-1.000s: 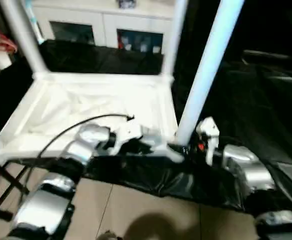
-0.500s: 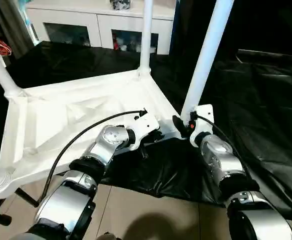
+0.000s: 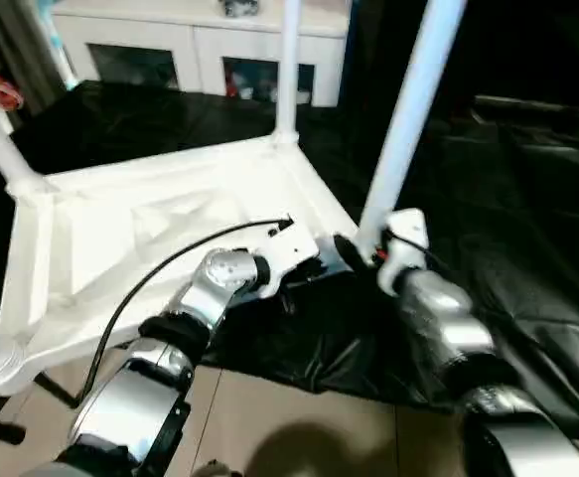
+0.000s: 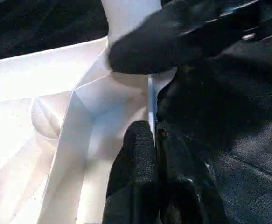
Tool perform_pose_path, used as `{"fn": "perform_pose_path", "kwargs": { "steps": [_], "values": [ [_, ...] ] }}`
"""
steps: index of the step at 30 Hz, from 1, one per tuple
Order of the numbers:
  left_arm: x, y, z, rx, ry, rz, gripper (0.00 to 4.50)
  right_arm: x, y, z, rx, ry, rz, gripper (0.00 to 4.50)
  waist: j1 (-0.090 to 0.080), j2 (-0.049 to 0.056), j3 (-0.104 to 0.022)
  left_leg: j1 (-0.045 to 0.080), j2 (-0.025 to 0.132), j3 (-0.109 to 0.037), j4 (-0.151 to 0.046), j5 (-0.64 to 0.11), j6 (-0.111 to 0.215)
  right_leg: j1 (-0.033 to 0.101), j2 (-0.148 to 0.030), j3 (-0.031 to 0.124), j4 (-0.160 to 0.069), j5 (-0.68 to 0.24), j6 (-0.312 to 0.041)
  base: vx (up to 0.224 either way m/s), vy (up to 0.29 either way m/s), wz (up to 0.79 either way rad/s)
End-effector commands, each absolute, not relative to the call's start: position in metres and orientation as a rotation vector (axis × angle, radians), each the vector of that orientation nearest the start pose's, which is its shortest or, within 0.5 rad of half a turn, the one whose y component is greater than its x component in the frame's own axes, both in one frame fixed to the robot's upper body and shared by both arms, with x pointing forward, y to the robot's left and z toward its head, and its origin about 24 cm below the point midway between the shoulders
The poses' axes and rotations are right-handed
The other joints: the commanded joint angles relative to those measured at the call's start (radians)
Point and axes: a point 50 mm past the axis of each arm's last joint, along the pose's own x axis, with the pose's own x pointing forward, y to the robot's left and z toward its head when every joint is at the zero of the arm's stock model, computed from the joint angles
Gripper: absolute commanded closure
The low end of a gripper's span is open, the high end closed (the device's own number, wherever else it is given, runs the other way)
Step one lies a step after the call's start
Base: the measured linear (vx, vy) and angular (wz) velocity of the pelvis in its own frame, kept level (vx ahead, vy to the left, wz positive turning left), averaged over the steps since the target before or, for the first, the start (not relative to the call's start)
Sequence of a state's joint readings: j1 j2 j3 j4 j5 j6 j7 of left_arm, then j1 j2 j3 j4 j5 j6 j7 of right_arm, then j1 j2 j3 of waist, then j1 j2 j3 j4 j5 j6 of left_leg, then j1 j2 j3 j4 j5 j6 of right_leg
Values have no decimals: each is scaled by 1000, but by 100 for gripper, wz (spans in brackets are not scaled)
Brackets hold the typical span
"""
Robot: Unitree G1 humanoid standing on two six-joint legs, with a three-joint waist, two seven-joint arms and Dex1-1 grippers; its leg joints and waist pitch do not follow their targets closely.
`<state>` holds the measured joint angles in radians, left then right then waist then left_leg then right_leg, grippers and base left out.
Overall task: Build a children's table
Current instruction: Rotate leg to tighten
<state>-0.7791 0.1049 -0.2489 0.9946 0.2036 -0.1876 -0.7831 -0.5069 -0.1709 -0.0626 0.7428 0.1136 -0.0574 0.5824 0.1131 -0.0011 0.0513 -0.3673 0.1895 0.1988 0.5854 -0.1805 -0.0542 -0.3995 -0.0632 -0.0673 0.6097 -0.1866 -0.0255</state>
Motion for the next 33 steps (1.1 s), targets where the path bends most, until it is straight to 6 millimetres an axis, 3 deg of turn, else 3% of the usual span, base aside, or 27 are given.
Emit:
{"fn": "perform_pose_path", "kwargs": {
  "steps": [1,2,4,5,6,8,11,12,15,20,27,28,31,33],
  "values": [
    [345,56,54,509,157,-1141,450,327,-160,30,13,188,609,3,1,-12,-59,12,52,-26,-69,-197,74,47,-97,56,-87,-217,-172,0,0,0],
    [345,59,53,515,162,-1147,450,320,-180,35,1,175,627,3,4,-10,-61,12,51,-26,-66,-188,80,47,-97,56,-85,-202,-178,0,0,0],
    [345,59,53,517,163,-1147,450,317,-187,37,-4,171,637,3,7,-14,-61,8,51,-26,-64,-173,89,50,-96,54,-81,-182,-184,0,0,0],
    [345,60,52,518,165,-1149,450,313,-197,39,-7,169,649,3,8,-6,-59,8,49,-26,-64,-184,88,48,-96,52,-86,-208,-181,0,0,0],
    [345,62,52,521,167,-1152,450,308,-206,41,-10,168,657,3,7,-6,-59,10,48,-25,-63,-193,89,49,-95,52,-89,-224,-176,0,0,0],
    [345,62,52,522,168,-1154,450,305,-212,43,-13,168,662,3,6,-12,-58,7,47,-26,-63,-198,91,50,-94,50,-92,-254,-167,0,0,0],
    [344,64,52,526,170,-1168,450,299,-223,47,-16,168,660,3,6,-13,-57,8,45,-25,-62,-199,91,47,-93,49,-99,-312,-148,0,0,0],
    [344,64,52,526,170,-1170,450,298,-224,47,-16,168,659,3,6,-8,-56,8,46,-27,-64,-199,90,47,-92,48,-101,-314,-145,0,0,0],
    [343,66,52,540,174,-1204,450,289,-238,52,-21,169,656,3,8,-9,-58,10,48,-27,-63,-198,92,45,-91,49,-97,-286,-151,0,0,0],
    [343,67,52,544,173,-1215,450,283,-241,53,-20,175,662,3,10,-5,-59,6,46,-27,-61,-189,96,48,-92,46,-95,-256,-165,0,0,0],
    [345,67,56,561,140,-1182,450,274,-230,56,-15,192,758,3,15,-5,-60,6,49,-29,-61,-192,101,48,-92,46,-94,-246,-160,0,0,0],
    [347,68,60,512,140,-1192,406,271,-226,57,-15,199,791,0,15,-6,-59,7,49,-28,-61,-195,99,47,-92,46,-95,-254,-160,0,0,0],
    [346,69,67,462,128,-1229,391,267,-220,58,-11,207,833,0,22,-4,-60,6,49,-28,-61,-185,96,49,-95,47,-95,-266,-159,0,0,0],
    [345,74,74,430,118,-1250,383,265,-214,59,6,216,873,0,26,-4,-61,3,54,-29,-61,-172,93,49,-95,47,-86,-222,-182,0,0,0]
  ]
}}
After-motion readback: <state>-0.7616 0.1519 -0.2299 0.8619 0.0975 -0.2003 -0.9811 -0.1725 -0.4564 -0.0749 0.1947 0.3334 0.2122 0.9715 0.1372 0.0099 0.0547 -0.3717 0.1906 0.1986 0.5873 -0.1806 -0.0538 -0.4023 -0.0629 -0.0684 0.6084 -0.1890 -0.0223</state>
